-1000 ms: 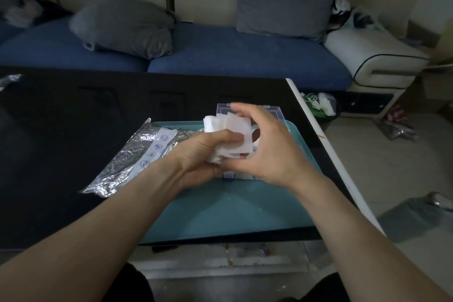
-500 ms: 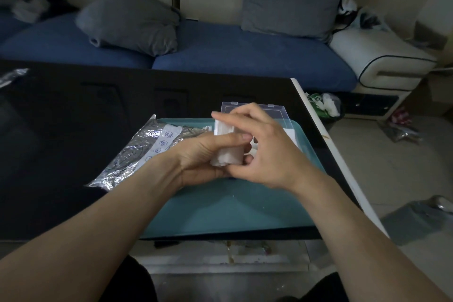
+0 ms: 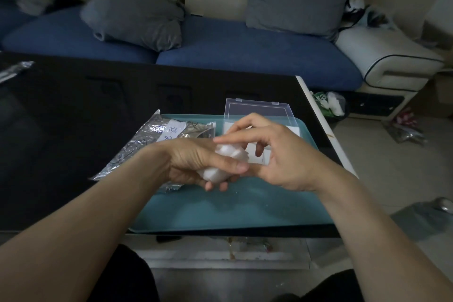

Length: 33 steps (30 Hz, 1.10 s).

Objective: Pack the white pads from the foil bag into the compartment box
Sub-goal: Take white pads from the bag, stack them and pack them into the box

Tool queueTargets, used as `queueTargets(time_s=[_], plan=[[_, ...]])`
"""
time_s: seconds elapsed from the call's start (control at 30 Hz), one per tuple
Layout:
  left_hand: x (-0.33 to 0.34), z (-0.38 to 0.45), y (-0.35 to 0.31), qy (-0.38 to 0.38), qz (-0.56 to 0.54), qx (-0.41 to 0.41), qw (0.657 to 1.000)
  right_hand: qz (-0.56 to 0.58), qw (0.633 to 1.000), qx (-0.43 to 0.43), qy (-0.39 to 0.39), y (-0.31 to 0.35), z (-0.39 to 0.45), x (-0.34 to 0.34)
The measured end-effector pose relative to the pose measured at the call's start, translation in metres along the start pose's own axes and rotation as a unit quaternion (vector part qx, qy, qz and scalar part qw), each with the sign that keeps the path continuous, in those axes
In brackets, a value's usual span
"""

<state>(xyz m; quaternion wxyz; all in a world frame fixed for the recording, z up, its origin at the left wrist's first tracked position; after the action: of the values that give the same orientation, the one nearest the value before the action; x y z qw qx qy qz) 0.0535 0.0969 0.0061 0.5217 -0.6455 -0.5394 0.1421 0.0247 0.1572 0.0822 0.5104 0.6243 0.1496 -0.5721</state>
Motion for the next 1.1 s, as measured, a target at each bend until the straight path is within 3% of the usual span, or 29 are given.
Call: queueTargets(time_s=[0.2,0.4,0.53,0.73,0.93,1.0,1.1], plan=[[0.012,-0.005,0.005,0.068,-0.011,-0.035,0.997,-0.036,0.999,-0.018,-0.009,0.011,-0.004,-0.002],[0.009,-0.006,0.003,0.074,-0.022,-0.021,0.997,-0.156,0.983,-0.043,-0.082,0.023,-0.01,-0.012],[0.005,-0.006,0.001,0.067,-0.04,-0.009,0.997,-0.166,0.98,-0.062,-0.091,0.03,-0.012,-0.009],[0.0,0.001,-0.009,0.033,-0.096,0.051,0.993,-0.072,0.985,-0.011,-0.159,0.004,-0.015,-0.028],[-0.03,0.003,-0.024,-0.138,-0.195,0.149,0.96,0.055,0.976,0.107,-0.181,-0.039,-0.027,-0.035],[-0.036,0.002,-0.029,-0.165,-0.224,0.188,0.942,0.14,0.959,0.154,-0.193,-0.056,-0.03,-0.033],[-0.039,0.003,-0.036,-0.184,-0.231,0.222,0.929,0.318,0.893,0.234,-0.217,-0.077,-0.034,-0.021]])
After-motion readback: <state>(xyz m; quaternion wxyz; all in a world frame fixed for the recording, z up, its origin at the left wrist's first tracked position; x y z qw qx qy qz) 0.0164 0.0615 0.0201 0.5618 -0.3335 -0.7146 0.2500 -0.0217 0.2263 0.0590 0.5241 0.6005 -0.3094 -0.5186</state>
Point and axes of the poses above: each hand's wrist, its own z-axis towards the middle knuckle, its own x-axis out of the palm, y = z × x, the point moved 10 cm from there along z, towards the middle knuckle, and after that the axes turned 15 degrees about -z, right-handed, at the moved point
